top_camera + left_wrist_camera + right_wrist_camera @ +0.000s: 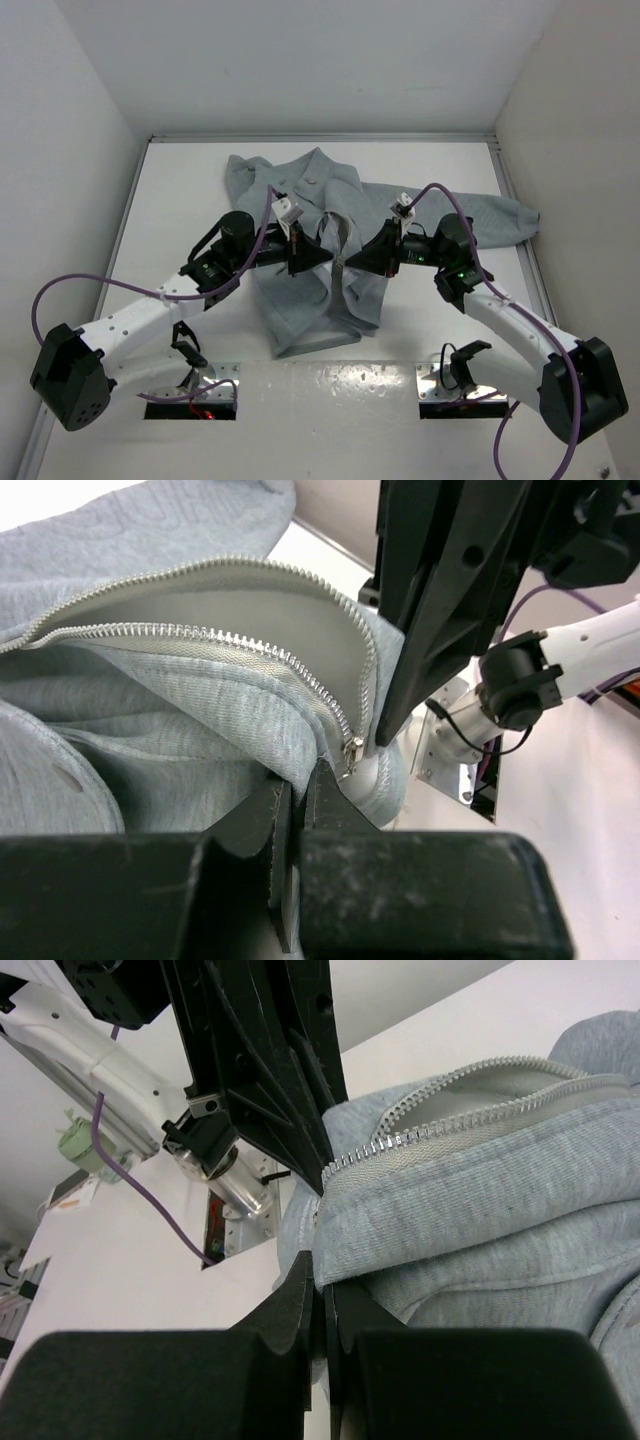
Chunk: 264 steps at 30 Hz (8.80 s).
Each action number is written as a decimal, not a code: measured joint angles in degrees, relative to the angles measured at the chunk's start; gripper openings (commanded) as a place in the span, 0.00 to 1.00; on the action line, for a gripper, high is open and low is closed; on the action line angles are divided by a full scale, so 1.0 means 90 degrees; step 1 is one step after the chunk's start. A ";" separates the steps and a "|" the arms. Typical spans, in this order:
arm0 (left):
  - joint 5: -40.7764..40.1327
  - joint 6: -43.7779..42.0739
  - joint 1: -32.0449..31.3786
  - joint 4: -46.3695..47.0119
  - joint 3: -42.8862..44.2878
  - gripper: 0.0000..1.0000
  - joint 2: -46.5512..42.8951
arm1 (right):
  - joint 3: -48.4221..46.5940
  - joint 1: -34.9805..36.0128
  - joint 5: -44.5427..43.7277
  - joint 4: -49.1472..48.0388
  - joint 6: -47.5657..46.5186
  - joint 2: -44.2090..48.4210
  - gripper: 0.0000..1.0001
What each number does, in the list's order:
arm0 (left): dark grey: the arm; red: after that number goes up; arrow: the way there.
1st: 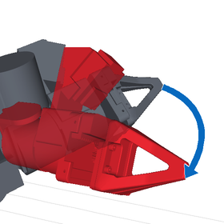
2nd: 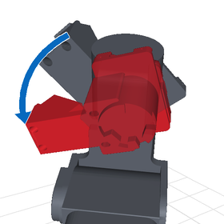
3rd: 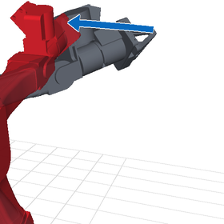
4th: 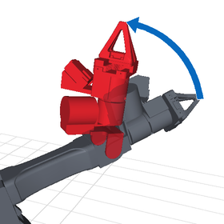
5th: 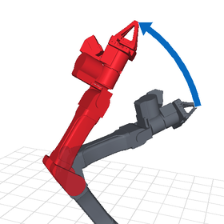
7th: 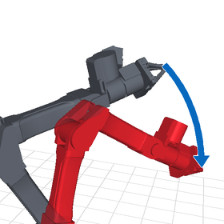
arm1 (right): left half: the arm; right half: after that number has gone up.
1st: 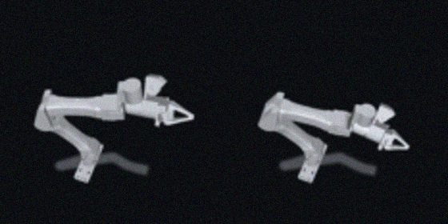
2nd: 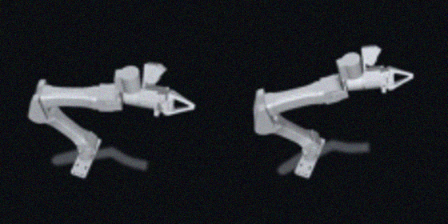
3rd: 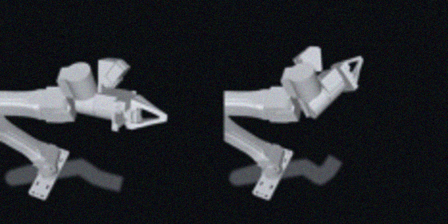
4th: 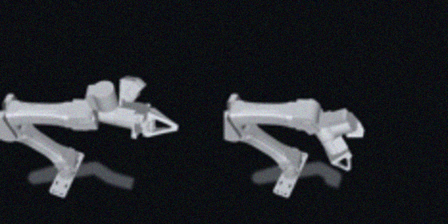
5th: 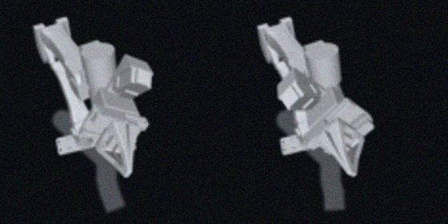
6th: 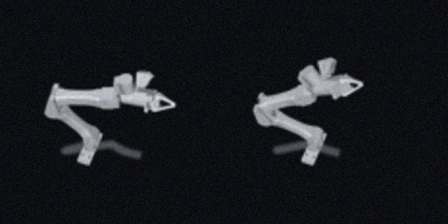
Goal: Zip up the jacket
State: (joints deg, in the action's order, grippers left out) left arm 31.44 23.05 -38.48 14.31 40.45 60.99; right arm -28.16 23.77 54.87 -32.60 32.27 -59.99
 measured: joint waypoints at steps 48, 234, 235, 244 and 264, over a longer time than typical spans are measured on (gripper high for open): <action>-0.1197 -0.3019 -0.1141 -0.0935 -0.0449 0.35 -0.0882 | -0.0002 -0.0002 0.0134 0.0294 0.0634 0.0095 0.00; -0.5729 -0.5809 -0.5129 0.1481 -0.1688 0.00 -0.0721 | 0.0532 0.0100 -0.0461 0.2773 0.0124 0.2081 0.59; -0.5676 -0.5666 -0.5042 0.1433 -0.1627 0.00 -0.0619 | 0.0525 0.0092 -0.0593 0.2999 0.0029 0.2273 0.57; -0.5285 -0.4680 -0.4364 0.1268 -0.0940 0.00 0.0233 | 0.0372 0.0083 -0.1348 0.4857 -0.0442 0.3674 0.36; -0.5248 -0.3801 -0.3903 0.0889 -0.0389 0.00 0.0510 | 0.0925 0.0962 -0.1749 0.3118 0.1260 0.2215 0.55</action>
State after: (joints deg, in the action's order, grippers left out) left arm -15.79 -11.16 -73.60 22.31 36.95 65.58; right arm -19.84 32.42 39.13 -4.54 43.62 -40.05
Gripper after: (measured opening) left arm 0.009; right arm 0.520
